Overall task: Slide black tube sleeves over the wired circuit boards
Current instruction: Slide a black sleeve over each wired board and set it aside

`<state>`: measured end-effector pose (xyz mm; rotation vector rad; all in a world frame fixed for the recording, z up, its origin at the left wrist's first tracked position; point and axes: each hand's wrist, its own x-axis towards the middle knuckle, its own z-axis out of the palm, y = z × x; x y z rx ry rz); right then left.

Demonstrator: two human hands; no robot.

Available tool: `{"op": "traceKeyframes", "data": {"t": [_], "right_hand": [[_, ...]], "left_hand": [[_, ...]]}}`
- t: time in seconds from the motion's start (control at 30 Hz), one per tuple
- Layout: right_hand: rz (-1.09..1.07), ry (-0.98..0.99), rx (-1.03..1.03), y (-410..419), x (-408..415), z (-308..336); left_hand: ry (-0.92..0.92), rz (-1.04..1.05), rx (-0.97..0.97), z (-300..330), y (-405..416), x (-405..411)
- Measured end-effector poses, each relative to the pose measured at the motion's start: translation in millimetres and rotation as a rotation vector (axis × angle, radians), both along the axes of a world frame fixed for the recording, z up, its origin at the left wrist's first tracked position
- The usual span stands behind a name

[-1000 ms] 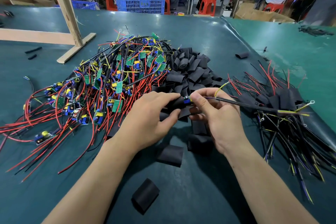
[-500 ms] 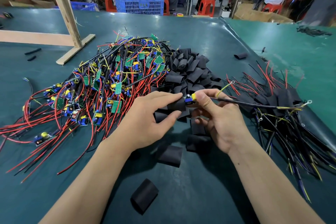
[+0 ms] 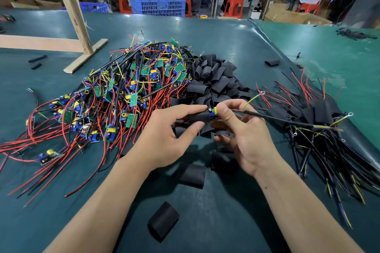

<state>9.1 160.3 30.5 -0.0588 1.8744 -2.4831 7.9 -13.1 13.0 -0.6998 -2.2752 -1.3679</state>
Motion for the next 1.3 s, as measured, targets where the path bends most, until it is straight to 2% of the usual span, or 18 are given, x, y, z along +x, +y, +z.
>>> {"op": "traceKeyframes", "data": {"t": [0.2, 0.37, 0.53, 0.73, 0.93, 1.13, 1.3], "right_hand": [[-0.071, 0.01, -0.022, -3.7, 0.1, -2.2], [-0.058, -0.052, -0.138, 0.7, -4.5, -2.1], [-0.074, -0.055, -0.056, 2.6, -5.5, -3.8], [0.065, -0.229, -0.216, 8.7, -6.9, 0.5], [0.126, -0.307, -0.275, 12.4, -8.3, 1.3], [0.15, -0.294, -0.203, 16.8, -8.3, -0.6], [0.065, -0.269, -0.185, 12.1, -8.1, -2.9]], "left_hand": [[0.044, 0.012, 0.005, -1.9, 2.4, -1.0], [0.062, 0.022, -0.001, -0.9, 2.1, -0.9], [0.086, 0.024, -0.057, -1.9, 0.8, -0.5], [0.065, -0.028, -0.02, -1.1, 1.5, 0.0], [-0.017, -0.087, 0.078, -0.9, 2.3, 1.6], [-0.074, -0.099, -0.035, -3.0, 3.0, -1.0], [-0.049, -0.078, -0.043, -0.8, 4.5, -0.4]]}}
